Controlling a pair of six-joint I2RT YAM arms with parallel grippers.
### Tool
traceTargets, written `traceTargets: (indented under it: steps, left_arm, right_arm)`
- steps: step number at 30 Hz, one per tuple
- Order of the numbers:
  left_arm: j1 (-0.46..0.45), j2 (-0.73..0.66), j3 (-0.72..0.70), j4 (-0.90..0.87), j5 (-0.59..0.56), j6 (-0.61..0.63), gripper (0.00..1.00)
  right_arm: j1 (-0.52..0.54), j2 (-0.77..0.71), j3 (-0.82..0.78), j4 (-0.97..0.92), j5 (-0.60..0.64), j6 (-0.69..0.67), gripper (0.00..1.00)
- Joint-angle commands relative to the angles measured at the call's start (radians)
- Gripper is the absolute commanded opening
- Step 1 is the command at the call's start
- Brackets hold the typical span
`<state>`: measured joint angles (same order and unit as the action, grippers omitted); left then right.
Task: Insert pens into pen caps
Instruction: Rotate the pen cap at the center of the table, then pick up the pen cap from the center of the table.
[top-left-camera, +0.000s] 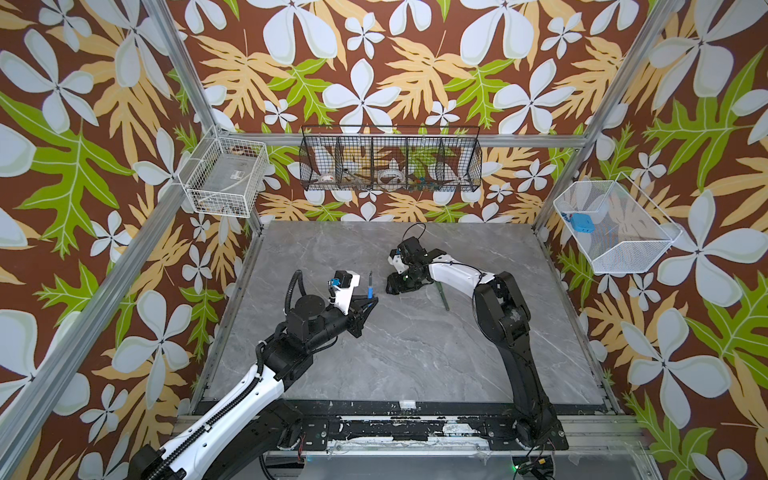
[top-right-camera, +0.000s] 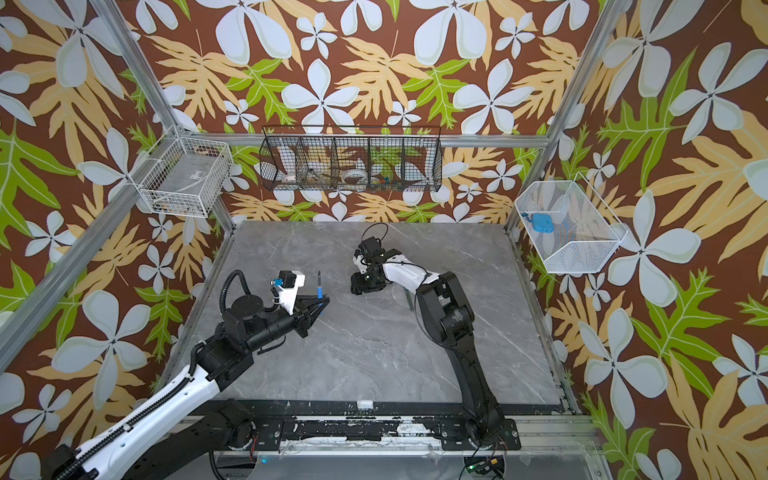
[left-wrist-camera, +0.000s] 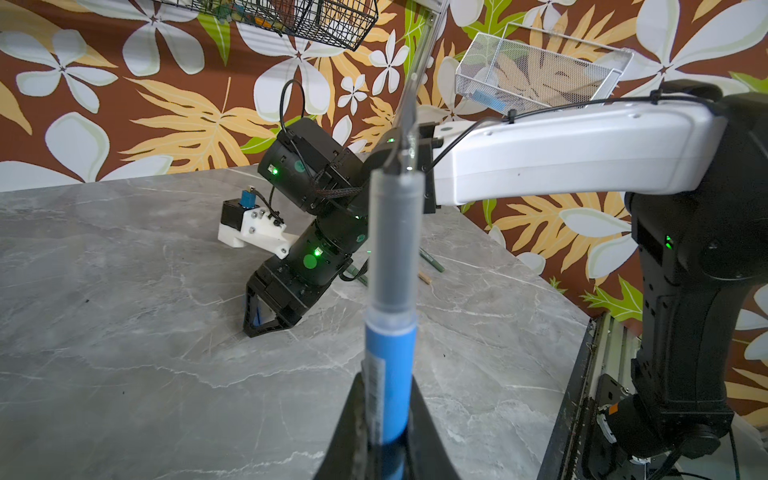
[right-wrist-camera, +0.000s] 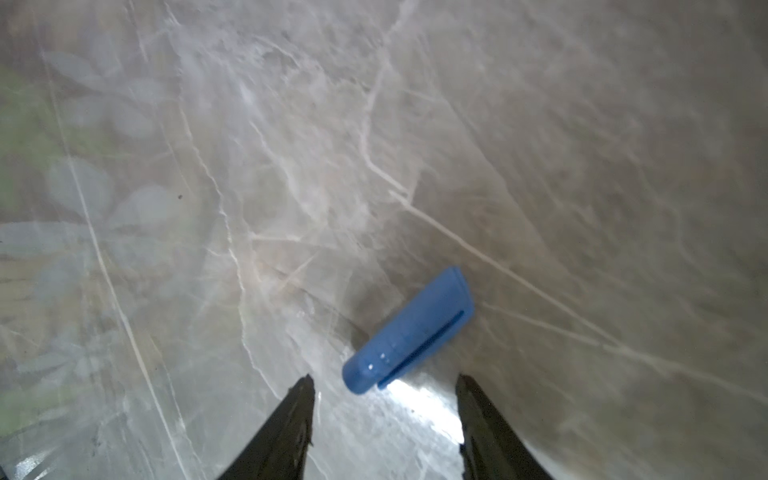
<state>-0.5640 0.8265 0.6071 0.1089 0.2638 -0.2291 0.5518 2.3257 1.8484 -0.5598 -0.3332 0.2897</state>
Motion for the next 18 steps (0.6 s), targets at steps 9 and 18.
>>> traceTargets:
  steps: [9,18]
  left_arm:
    - [0.003,0.012,0.0,0.027,0.006,0.006,0.0]
    - [0.003,0.013,-0.004,0.023,0.012,0.009,0.0]
  right_arm:
    - [0.033,0.109,0.136,-0.064,0.076,0.016,0.55]
    - [0.042,0.152,0.245,-0.228,0.204,-0.167,0.53]
